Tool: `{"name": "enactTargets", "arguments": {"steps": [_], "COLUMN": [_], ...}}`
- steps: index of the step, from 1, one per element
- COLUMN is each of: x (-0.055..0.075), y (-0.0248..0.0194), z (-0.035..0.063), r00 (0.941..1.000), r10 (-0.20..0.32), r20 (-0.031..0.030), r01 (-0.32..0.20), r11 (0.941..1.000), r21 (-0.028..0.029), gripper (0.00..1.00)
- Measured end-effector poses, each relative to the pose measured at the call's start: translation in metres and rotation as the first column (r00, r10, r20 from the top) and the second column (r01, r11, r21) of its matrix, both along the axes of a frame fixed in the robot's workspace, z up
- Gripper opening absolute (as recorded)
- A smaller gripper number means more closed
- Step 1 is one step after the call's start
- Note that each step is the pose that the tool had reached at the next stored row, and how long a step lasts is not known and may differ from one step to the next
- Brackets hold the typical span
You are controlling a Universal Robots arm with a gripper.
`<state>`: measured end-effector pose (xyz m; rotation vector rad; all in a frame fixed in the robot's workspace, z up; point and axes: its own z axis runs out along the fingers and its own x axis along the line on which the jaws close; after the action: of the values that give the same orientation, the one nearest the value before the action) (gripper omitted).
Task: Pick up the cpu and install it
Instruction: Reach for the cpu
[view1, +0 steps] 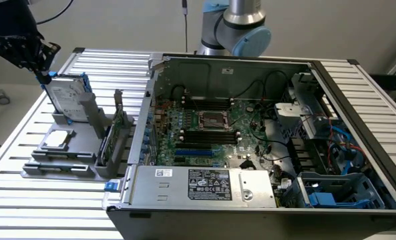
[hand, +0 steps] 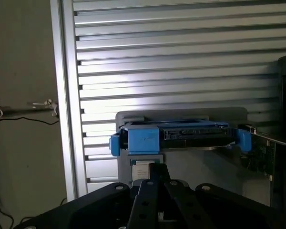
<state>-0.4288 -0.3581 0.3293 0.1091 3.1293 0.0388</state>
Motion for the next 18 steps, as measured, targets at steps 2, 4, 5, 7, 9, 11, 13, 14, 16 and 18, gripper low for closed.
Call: {"name": "enactTargets", "arguments": {"steps": [2, 4, 5, 7, 9, 11, 13, 14, 16, 18], "x": [-0.002, -0.005, -0.006, -0.008, -0.008, -0.008, -0.008, -0.008, -0.008, -0.009], "y": [-0.0029, -0.0067, -0.0091, -0.0145, -0.0214, -0.0282, -0.0344, -0.0367, -0.0382, -0.0382], "z": [0.0, 0.0, 0.0, -0.0001, -0.0007, -0.0019, -0.0032, -0.004, -0.0056, -0.0055], "r00": [1.0, 1.0, 1.0, 1.0, 1.0, 0.9999, 0.9997, 0.9996, 0.9994, 0.9994], "r10": [0.001, 0.001, 0.001, 0.001, 0.001, 0.001, 0.001, 0.001, 0.001, 0.001], "r20": [0.0, 0.0, -0.0001, -0.0003, -0.0043, -0.0142, -0.0249, -0.0296, -0.0346, -0.0355], "r01": [-0.001, -0.001, -0.001, -0.001, -0.001, -0.001, -0.001, -0.001, -0.001, -0.001], "r11": [1.0, 1.0, 1.0, 1.0, 1.0, 1.0, 1.0, 1.0, 1.0, 1.0], "r21": [-0.0002, -0.0001, -0.0001, -0.0002, -0.0001, -0.0001, -0.0002, -0.0001, -0.0003, -0.0004], "gripper": [0.11, 0.11, 0.11, 0.11, 0.11, 0.11, 0.11, 0.11, 0.11, 0.11]}}
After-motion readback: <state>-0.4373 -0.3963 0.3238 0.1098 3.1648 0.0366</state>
